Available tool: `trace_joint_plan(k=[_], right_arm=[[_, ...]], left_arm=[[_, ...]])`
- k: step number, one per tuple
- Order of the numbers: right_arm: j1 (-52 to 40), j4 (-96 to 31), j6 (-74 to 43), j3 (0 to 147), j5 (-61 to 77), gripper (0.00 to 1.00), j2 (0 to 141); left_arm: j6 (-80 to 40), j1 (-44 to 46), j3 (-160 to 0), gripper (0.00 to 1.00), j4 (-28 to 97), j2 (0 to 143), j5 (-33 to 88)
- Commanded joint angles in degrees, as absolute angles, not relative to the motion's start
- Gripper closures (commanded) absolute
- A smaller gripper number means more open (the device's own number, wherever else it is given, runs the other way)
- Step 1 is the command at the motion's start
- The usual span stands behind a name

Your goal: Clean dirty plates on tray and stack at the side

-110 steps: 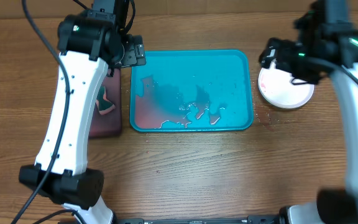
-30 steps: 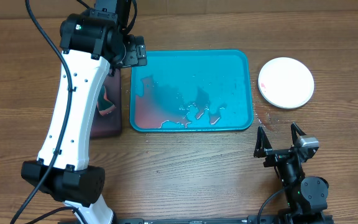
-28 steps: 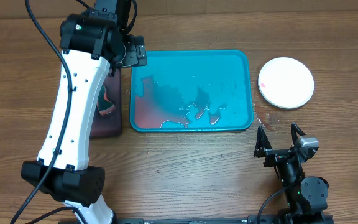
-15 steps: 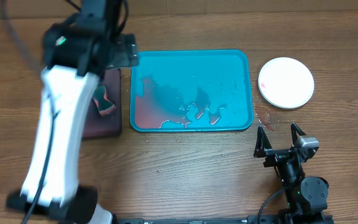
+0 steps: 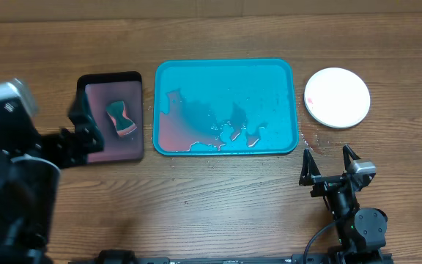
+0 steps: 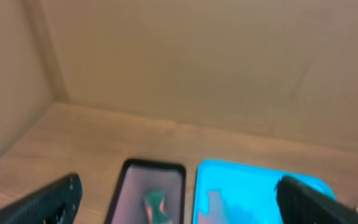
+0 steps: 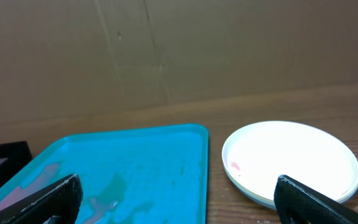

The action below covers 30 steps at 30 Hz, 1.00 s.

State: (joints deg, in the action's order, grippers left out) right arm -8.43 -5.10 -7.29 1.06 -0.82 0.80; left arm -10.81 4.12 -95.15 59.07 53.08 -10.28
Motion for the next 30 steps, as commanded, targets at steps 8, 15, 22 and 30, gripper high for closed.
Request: trace_joint_plan(k=[8,15,22,30], right_arm=[[-9.0,-4.8,-7.4,0.4,-0.8,0.0,0.2],[-9.0,-4.8,-7.4,0.4,-0.8,0.0,0.2],[-9.0,-4.8,-7.4,0.4,-0.8,0.0,0.2],[-9.0,-4.8,-7.4,0.4,-0.8,0.0,0.2]], left_arm=[[-2.1,-0.4,-39.7,0.0,20.1,24.8,5.4],[-1.2,0.0,-15.6,0.0,2.1,9.3,6.5],[6.9,0.3,-5.3,0.0,-2.4,1.5,6.5],[12.5,0.3,-0.3,0.0,-0.6,0.2,6.5]])
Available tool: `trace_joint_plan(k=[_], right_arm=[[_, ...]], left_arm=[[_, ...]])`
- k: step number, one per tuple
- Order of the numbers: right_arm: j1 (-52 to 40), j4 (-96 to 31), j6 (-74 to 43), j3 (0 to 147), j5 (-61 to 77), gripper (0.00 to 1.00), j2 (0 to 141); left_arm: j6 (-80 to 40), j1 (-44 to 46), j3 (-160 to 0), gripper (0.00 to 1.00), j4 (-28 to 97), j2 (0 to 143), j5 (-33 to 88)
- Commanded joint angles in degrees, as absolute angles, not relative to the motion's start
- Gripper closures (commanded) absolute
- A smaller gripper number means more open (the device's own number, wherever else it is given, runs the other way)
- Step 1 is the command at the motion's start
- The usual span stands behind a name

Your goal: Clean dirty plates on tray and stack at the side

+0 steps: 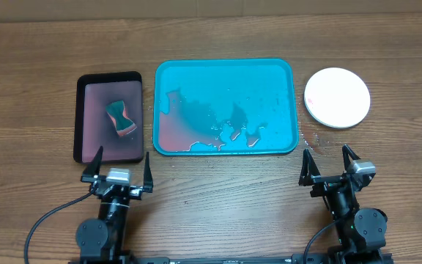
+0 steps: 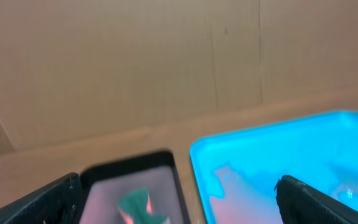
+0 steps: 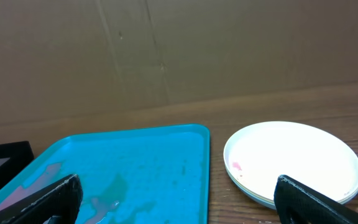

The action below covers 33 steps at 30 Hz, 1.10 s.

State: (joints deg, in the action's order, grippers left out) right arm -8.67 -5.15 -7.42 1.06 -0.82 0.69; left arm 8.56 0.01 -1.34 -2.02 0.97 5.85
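Observation:
The blue tray (image 1: pixel 226 70) lies mid-table, wet with pinkish water and holding no plates; it also shows as the blue tray (image 3: pixel 135 162) and the blue tray (image 2: pixel 278 149). White plates (image 1: pixel 337 97) sit stacked to its right, seen as white plates (image 3: pixel 294 158) with a small pink spot. A green sponge (image 1: pixel 121 117) rests in the black tray (image 1: pixel 83 117). My left gripper (image 1: pixel 118 167) is open near the table's front, below the black tray. My right gripper (image 1: pixel 331 164) is open below the plates, empty.
A cardboard wall (image 3: pixel 179 50) stands behind the table. Small droplets (image 1: pixel 304 139) mark the wood beside the blue tray's right corner. The left arm's cable (image 1: pixel 46 220) curls along the front left.
My left arm was raised high at the far left, close to the overhead camera; now it rests low at the table's front, gripper open. The right arm has not moved.

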Motion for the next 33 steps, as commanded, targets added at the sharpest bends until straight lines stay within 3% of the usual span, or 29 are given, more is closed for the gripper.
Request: trace_joint_plan(k=[1,33], right_arm=[[-9.0,-4.8,-7.4,0.4,-0.8,0.0,0.2],[-9.0,-4.8,-7.4,0.4,-0.8,0.0,0.2]], left_arm=[[13.0,0.3,-0.3,0.0,0.6,0.2,6.5],[11.6,0.4,-0.3,0.0,3.9,0.3,6.0]])
